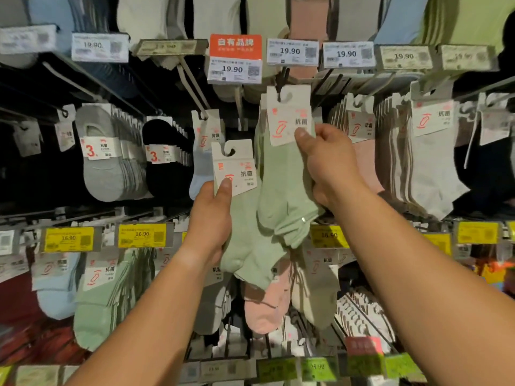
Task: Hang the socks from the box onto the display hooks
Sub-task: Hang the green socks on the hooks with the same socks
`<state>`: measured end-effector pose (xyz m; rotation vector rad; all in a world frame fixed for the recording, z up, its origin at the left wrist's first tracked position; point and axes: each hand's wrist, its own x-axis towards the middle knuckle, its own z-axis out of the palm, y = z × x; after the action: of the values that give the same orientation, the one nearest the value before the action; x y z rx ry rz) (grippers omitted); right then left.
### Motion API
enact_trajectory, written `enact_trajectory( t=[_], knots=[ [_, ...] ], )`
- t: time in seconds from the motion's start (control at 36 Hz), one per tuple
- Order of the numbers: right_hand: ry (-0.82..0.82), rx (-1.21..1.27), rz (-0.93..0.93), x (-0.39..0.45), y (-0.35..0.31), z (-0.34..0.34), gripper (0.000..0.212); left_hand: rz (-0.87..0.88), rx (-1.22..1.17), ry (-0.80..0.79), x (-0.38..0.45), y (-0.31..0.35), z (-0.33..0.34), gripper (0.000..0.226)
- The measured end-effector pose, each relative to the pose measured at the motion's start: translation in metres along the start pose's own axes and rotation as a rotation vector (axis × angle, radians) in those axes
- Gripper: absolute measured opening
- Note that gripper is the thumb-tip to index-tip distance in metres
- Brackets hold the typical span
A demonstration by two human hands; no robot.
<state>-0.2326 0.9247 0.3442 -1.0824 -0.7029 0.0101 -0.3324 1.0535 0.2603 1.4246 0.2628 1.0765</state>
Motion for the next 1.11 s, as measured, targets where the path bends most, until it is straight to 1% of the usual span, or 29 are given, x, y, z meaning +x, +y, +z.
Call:
enact_trajectory(
  t=[0.06,0.22,0.28,0.39,0.47,0.56,0.64,0.72,0.78,0.83,0.86,0.92,0.94,1.0,1.03,1.06,1.11],
  knots=[
    [0.01,-0.023,-0.028,0.01,-0.01,0.004,0.021,-0.005,0.001,0.011,0.001,0.001,0.0,0.025],
    [0.011,-0.082,-0.075,0.032,-0.023,0.012,0.004,-0.018,-0.022,-0.012,0.001,0.003,-0.003,0.023],
    [0.018,-0.096,-0.074,0.04,-0.023,0.014,0.002,-0.016,-0.02,-0.012,0.002,0.003,-0.004,0.021],
    [0.058,-0.212,-0.077,0.059,-0.018,0.016,0.013,-0.032,-0.034,-0.013,0.002,0.002,-0.004,0.02],
    [0.084,-0.291,-0.037,0.072,-0.007,0.017,0.014,-0.034,-0.029,-0.025,0.001,0.001,-0.004,0.02],
    [0.114,-0.42,-0.037,0.08,0.003,0.02,0.015,-0.029,-0.016,-0.03,0.0,0.001,-0.004,0.019],
    [0.134,-0.543,-0.044,0.084,0.013,0.022,0.024,-0.039,-0.017,-0.029,-0.001,0.003,-0.005,0.02],
    [0.14,-0.633,-0.023,0.085,0.021,0.022,0.042,-0.042,-0.021,-0.03,-0.001,0.002,-0.006,0.021],
    [0.176,-0.745,-0.053,0.081,0.021,0.02,0.045,-0.038,-0.022,-0.031,-0.002,0.003,-0.006,0.02],
    [0.253,-0.805,-0.151,0.065,0.019,0.017,0.042,-0.041,-0.036,-0.031,-0.002,0.003,-0.006,0.019],
    [0.261,-0.77,-0.206,0.052,0.019,0.016,0.037,-0.039,-0.044,-0.035,-0.003,0.004,-0.006,0.019],
    [0.178,-0.641,-0.238,0.018,0.025,0.016,0.027,-0.019,-0.051,-0.045,-0.003,0.006,-0.005,0.018],
    [0.109,-0.609,-0.209,-0.002,0.031,0.016,0.028,-0.006,-0.055,-0.053,-0.004,0.007,-0.004,0.017],
    [-0.019,-0.626,-0.132,-0.034,0.043,0.018,0.039,0.021,-0.08,-0.077,-0.005,0.01,-0.001,0.016],
    [-0.053,-0.607,-0.114,-0.043,0.05,0.018,0.042,0.032,-0.092,-0.091,-0.006,0.011,0.001,0.018],
    [-0.067,-0.554,-0.1,-0.049,0.054,0.019,0.041,0.044,-0.096,-0.103,-0.006,0.012,0.003,0.021],
    [-0.053,-0.46,-0.081,-0.05,0.058,0.019,0.032,0.064,-0.089,-0.114,-0.007,0.012,0.007,0.025]
  ],
)
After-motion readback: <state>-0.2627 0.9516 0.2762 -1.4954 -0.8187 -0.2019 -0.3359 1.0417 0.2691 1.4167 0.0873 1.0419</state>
